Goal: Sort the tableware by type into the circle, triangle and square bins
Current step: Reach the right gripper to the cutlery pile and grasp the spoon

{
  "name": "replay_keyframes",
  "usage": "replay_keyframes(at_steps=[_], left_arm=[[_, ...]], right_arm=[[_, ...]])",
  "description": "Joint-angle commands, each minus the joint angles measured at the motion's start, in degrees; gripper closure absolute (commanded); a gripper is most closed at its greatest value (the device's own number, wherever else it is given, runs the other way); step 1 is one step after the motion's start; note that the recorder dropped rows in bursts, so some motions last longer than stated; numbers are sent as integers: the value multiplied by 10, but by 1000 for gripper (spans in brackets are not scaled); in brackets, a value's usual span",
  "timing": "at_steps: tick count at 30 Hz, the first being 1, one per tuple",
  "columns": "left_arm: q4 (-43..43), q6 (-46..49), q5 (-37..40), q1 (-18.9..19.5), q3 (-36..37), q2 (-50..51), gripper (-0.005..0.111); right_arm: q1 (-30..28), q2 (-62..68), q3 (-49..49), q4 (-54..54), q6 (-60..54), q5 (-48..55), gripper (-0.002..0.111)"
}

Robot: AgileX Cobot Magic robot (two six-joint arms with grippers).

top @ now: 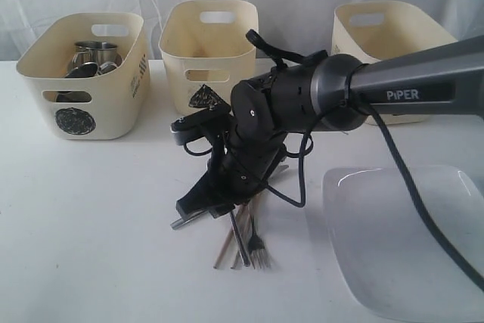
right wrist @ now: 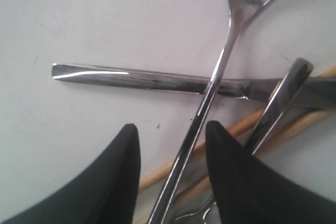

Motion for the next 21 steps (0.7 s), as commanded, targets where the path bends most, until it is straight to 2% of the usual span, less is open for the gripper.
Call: replay_keyframes(at_steps=[1,21], left_arm=[[-2,-2,2,0,2,-3,107],[-2,-2,2,0,2,-3,107]], right_arm=[[1,2,-3,-6,2,-16,69],[1,52,-4,-20,18,-22,69]])
